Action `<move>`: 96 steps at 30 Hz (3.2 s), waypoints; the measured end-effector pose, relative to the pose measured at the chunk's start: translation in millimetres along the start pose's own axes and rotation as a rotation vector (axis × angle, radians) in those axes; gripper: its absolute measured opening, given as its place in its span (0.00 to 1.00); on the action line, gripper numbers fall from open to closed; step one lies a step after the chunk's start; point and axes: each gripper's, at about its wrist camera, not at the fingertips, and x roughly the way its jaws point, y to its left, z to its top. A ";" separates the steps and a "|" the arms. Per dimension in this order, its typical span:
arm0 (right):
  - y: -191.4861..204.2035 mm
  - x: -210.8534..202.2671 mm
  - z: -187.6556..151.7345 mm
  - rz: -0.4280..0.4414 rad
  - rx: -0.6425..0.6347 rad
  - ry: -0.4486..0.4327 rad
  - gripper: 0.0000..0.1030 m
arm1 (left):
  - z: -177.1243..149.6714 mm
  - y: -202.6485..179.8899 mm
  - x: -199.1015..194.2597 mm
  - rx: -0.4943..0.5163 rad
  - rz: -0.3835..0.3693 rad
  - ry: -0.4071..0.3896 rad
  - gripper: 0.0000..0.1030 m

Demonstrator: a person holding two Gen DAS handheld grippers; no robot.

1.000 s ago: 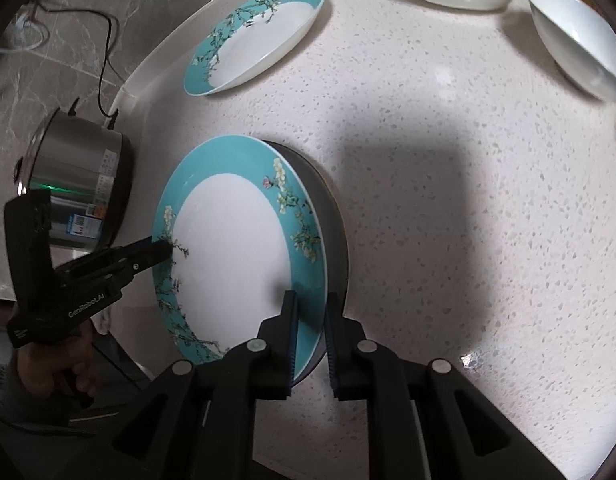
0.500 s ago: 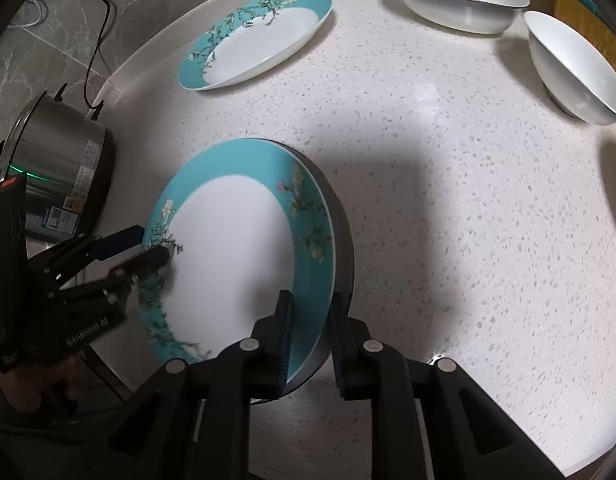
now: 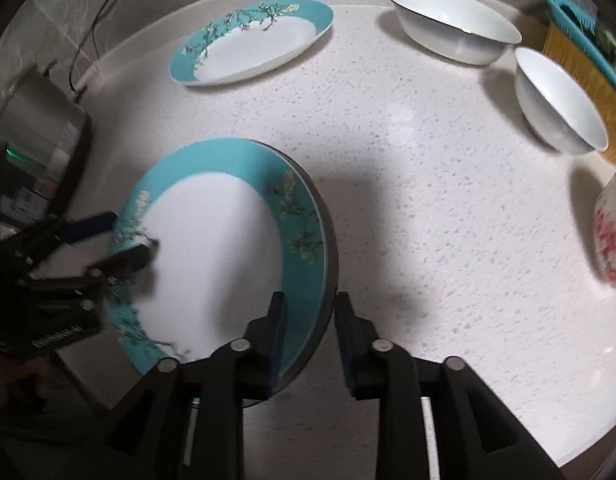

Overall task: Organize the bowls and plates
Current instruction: 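Move the left gripper to the small teal-rimmed floral plate, then close the left gripper on the small teal-rimmed plate's rim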

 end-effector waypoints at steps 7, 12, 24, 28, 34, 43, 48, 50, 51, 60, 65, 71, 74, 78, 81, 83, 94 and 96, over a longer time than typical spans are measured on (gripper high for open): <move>-4.1 -16.9 2.6 -0.019 0.042 -0.079 0.34 | 16.5 30.1 -38.1 -0.062 -0.057 -0.156 0.73; -14.5 -56.5 19.5 0.061 0.125 -0.242 0.87 | 43.6 68.3 -49.0 -0.122 -0.111 -0.190 0.90; -43.7 -55.4 126.7 0.281 0.361 -0.319 0.97 | 175.3 133.7 -16.3 -0.291 -0.162 -0.162 1.00; -52.1 -14.4 163.9 0.309 0.409 -0.274 0.86 | 220.9 154.8 21.9 -0.323 -0.154 -0.047 0.99; -67.0 35.5 194.0 0.321 0.478 -0.220 0.80 | 252.7 166.6 58.1 -0.308 -0.073 0.000 0.98; -63.6 66.9 209.9 0.343 0.468 -0.186 0.80 | 260.3 178.9 87.6 -0.282 -0.057 0.040 0.94; -53.1 71.0 216.7 0.341 0.432 -0.179 0.79 | 264.2 185.0 96.5 -0.285 -0.085 0.060 0.57; -50.3 72.5 217.6 0.335 0.425 -0.181 0.79 | 260.5 183.0 96.4 -0.284 -0.088 0.059 0.57; -49.4 72.8 217.9 0.332 0.423 -0.180 0.79 | 260.7 182.4 97.7 -0.283 -0.091 0.058 0.56; -44.5 78.2 225.8 0.324 0.409 -0.149 0.65 | 261.1 174.3 102.7 -0.276 -0.126 0.059 0.38; -41.3 82.6 235.1 0.316 0.401 -0.148 0.59 | 260.1 170.1 105.1 -0.272 -0.126 0.055 0.25; -45.1 85.6 236.2 0.299 0.417 -0.133 0.30 | 259.8 168.9 106.0 -0.271 -0.102 0.046 0.20; -51.9 86.3 234.2 0.284 0.432 -0.128 0.14 | 258.0 169.7 105.6 -0.272 -0.096 0.038 0.18; -52.2 86.8 235.5 0.266 0.423 -0.126 0.11 | 256.1 164.4 105.0 -0.258 -0.078 0.033 0.18; -53.6 86.4 234.5 0.263 0.422 -0.129 0.11 | 252.9 159.5 103.1 -0.258 -0.073 0.023 0.18; -55.2 85.2 232.9 0.263 0.418 -0.129 0.11 | 249.7 156.1 101.1 -0.255 -0.065 0.019 0.18; -40.7 71.8 237.9 0.227 0.360 -0.162 0.11 | 237.2 143.5 81.7 -0.234 -0.041 -0.022 0.17; -40.4 69.7 236.2 0.224 0.357 -0.168 0.11 | 233.1 140.9 78.8 -0.233 -0.042 -0.028 0.17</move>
